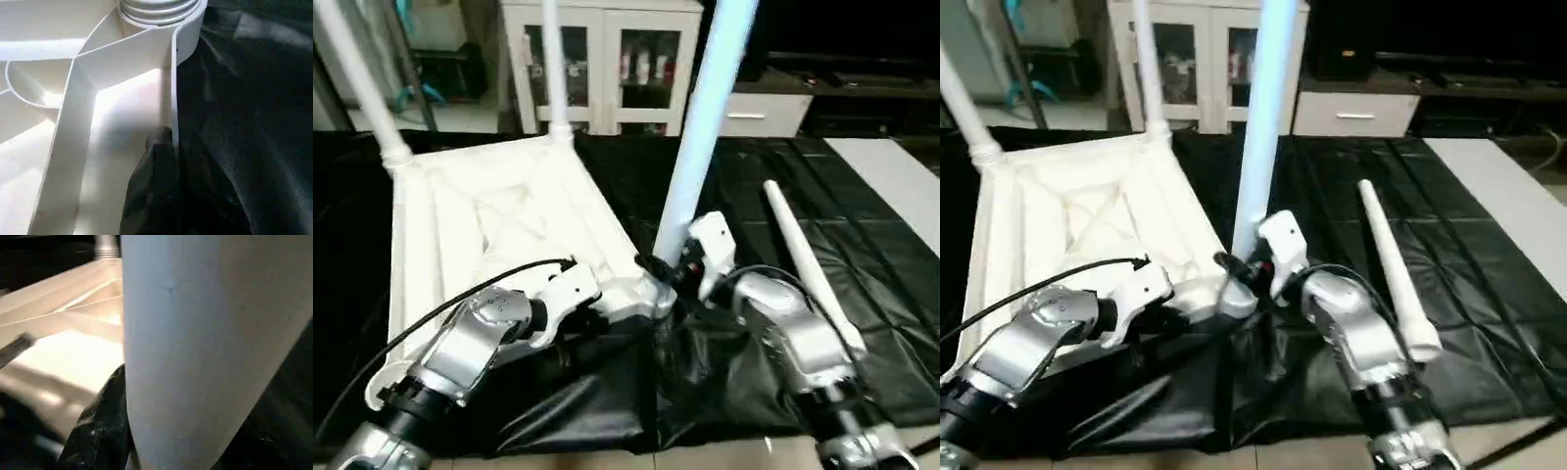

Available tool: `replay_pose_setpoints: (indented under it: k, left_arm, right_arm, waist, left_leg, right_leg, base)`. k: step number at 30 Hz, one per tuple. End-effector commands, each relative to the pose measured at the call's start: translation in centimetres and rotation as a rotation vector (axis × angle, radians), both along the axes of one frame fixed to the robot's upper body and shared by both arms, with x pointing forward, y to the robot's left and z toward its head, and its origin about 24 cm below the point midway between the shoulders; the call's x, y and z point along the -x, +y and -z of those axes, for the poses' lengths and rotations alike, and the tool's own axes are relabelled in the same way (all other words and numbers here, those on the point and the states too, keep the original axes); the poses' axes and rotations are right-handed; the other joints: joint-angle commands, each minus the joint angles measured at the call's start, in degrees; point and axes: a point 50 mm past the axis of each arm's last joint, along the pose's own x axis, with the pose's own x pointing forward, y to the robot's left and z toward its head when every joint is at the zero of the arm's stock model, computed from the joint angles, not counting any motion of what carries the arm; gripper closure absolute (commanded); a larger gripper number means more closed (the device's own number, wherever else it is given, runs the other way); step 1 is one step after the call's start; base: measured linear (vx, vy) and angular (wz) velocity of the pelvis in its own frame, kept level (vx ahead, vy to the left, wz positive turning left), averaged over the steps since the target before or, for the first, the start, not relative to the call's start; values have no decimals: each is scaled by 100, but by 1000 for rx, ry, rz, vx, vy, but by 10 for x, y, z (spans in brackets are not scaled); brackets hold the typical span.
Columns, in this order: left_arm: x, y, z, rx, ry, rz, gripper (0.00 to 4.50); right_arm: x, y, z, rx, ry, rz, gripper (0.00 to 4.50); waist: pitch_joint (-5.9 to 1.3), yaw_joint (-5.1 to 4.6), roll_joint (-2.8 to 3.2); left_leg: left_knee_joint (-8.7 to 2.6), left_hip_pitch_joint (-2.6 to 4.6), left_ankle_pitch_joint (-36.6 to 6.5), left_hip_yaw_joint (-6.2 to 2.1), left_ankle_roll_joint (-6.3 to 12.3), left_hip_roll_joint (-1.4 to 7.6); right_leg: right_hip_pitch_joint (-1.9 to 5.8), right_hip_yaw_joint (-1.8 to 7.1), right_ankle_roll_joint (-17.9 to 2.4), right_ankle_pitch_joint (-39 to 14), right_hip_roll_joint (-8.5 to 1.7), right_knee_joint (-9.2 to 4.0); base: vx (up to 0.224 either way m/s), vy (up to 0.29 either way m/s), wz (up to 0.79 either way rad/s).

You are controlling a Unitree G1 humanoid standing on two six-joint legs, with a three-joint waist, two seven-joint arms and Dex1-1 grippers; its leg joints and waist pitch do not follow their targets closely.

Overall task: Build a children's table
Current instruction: Insert table leg to table base

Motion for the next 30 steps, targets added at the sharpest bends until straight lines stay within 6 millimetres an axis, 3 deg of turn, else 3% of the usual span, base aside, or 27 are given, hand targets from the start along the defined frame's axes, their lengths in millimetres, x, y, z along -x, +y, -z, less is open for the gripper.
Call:
replay_pose_setpoints:
  k: [1,2,3,4,5,6,7,8,9,10,11,12,13,16,18,19,24,26,30]
  left_arm:
    - [-7,-15,-13,65,-61,-77,450]
    - [-7,-22,-12,71,-58,-95,450]
    - [-8,-26,-12,74,-57,-105,450]
    - [-8,-32,-12,75,-58,-117,450]
    - [-9,-37,-13,75,-57,-123,450]
    - [-9,-37,-13,75,-57,-123,450]
    - [-11,-46,-14,81,-60,-133,450]
    - [-12,-56,-16,91,-66,-143,450]
    - [-12,-57,-16,92,-66,-144,450]
    - [-14,-63,-17,93,-74,-153,450]
    - [-16,-68,-19,93,-83,-164,450]
    - [-18,-73,-19,89,-95,-182,450]
    - [-21,-78,-20,90,-105,-202,450]
    - [-26,-85,-21,100,-118,-243,450]
    - [-29,-89,-22,121,-122,-274,450]
    - [-33,-93,-24,138,-128,-304,450]
    - [-37,-96,-26,172,-142,-336,450]
    - [-37,-95,-25,167,-141,-335,450]
    - [-37,-95,-24,161,-137,-333,450]
  right_arm:
    - [1,-40,51,179,215,272,265]
    - [-3,-39,50,175,212,300,265]
    - [-5,-38,49,171,210,315,265]
    - [-9,-36,47,169,206,336,265]
    - [-12,-35,46,175,201,353,265]
    - [-12,-35,46,175,201,353,265]
    - [-18,-31,44,180,193,387,265]
    - [-22,-28,42,187,187,415,265]
    - [-22,-28,42,187,187,415,265]
    - [-25,-26,40,184,182,431,266]
    - [-27,-24,39,180,177,448,266]
    - [-30,-21,37,171,171,466,266]
    - [-32,-18,35,172,164,487,266]
    - [-35,-15,34,170,160,522,266]
    - [-36,-14,34,173,156,543,266]
    - [-37,-14,34,179,152,571,266]
    - [-39,-14,37,181,161,602,266]
    - [-39,-13,37,174,161,602,266]
    - [-41,-9,33,125,150,595,266]
  waist:
    - [-276,254,-309]
    - [-250,156,-371]
    - [-243,197,-301]
    - [-278,241,-160]
    - [-362,180,-80]
    - [-367,116,-108]
    - [-327,116,-84]
    - [-265,78,-118]
    - [-265,56,-138]
    - [-282,50,-139]
    - [-302,27,-145]
    - [-319,19,-173]
    - [-346,16,-175]
    - [-341,42,-209]
    - [-333,43,-216]
    - [-345,35,-258]
    - [-373,70,-260]
    - [-390,81,-262]
    - [-379,95,-265]
  left_leg:
    - [-585,229,-3637,132,-256,226]
    - [665,441,-1438,-88,7,-105]
    - [564,-88,-679,-359,132,-63]
    - [-76,-355,-484,-379,-232,151]
    - [-191,67,-709,-294,-340,254]
    - [-189,70,-812,-238,-297,230]
    - [-260,39,-1593,-141,-214,188]
    - [-259,11,-2297,-109,-208,145]
    - [-270,-14,-2466,-121,-230,140]
    - [-271,-3,-2654,-162,-272,138]
    - [-277,7,-2615,-171,-270,147]
    - [-290,-10,-2512,-168,-253,154]
    - [-318,-53,-2123,-150,-197,170]
    - [-315,-82,-1778,-97,-105,176]
    - [-312,-65,-1843,-67,-69,177]
    - [-305,-81,-1820,-55,-43,172]
    - [-280,-113,-1482,-13,93,172]
    - [-263,-139,-1196,-1,177,175]
    - [-261,-136,-1171,15,253,179]
  right_leg:
    - [-157,572,145,-3194,-161,-182]
    - [-677,778,40,-5904,-760,-1192]
    - [-131,957,-88,-5664,-967,-1005]
    - [150,589,-261,-3913,-599,-626]
    - [-167,450,-572,-1397,-152,-409]
    - [-152,440,-773,-687,-99,-373]
    - [-132,503,-1028,-907,-91,-450]
    - [-173,527,-957,-1926,-129,-557]
    - [-152,509,-806,-2396,-139,-598]
    - [-167,490,-490,-3039,-187,-671]
    - [-177,494,-351,-3036,-206,-712]
    - [-161,495,-339,-2896,-206,-717]
    - [-121,498,-435,-2247,-192,-687]
    - [-109,512,-629,-1658,-180,-645]
    - [-127,525,-664,-1717,-183,-656]
    - [-115,534,-650,-1708,-181,-646]
    - [-99,572,-652,-1370,-176,-613]
    - [-69,579,-737,-894,-169,-562]
    - [-67,577,-802,-851,-175,-561]
  base:
    - [-33,-119,25]
    - [42,-110,-15]
    - [42,-110,-15]
    - [91,53,-48]
    - [71,44,-2]
    - [71,44,-2]
    - [-55,-43,28]
    - [-59,-28,7]
    - [-59,-28,7]
    - [0,0,0]
    - [0,0,0]
    - [0,0,0]
    - [0,0,0]
    - [0,0,0]
    - [0,0,0]
    - [0,0,0]
    - [0,0,0]
    - [0,0,0]
    - [0,0,0]
